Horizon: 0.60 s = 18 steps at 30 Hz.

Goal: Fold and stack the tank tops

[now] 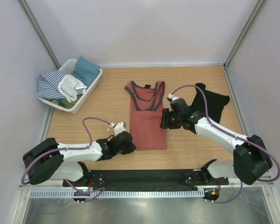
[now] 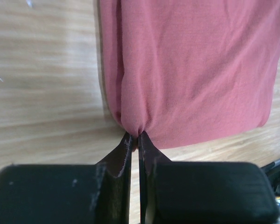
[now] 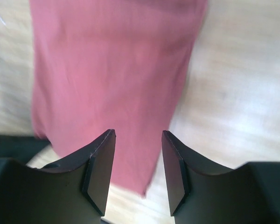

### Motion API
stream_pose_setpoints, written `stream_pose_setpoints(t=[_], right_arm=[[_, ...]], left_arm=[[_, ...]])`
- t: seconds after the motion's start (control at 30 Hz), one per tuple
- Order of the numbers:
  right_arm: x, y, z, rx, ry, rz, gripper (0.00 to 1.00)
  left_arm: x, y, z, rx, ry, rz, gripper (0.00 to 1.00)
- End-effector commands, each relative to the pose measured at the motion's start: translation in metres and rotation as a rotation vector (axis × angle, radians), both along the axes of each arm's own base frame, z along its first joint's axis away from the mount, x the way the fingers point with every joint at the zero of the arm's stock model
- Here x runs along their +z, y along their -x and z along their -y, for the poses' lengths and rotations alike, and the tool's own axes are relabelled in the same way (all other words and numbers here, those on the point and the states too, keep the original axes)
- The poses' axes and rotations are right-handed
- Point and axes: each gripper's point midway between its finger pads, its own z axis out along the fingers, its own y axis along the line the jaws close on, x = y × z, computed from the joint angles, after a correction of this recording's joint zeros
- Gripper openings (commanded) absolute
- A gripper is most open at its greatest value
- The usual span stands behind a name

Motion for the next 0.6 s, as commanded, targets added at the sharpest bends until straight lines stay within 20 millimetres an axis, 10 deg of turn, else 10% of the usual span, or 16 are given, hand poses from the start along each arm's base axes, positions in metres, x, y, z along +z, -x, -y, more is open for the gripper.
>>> stream_pose_setpoints(t=[0.0, 0.57], right_arm=[[-0.008, 0.033, 0.012, -0.029, 0.062, -0.032, 0.51], [-0.064, 0.123, -0.003, 0.032, -0.035, -0.166, 0.45]], left_arm=[[-0.032, 0.003, -0.043, -0.006, -0.2, -0.042, 0.0], [-0.021, 0.021, -0.042, -0.063, -0.125, -0.076, 0.33]])
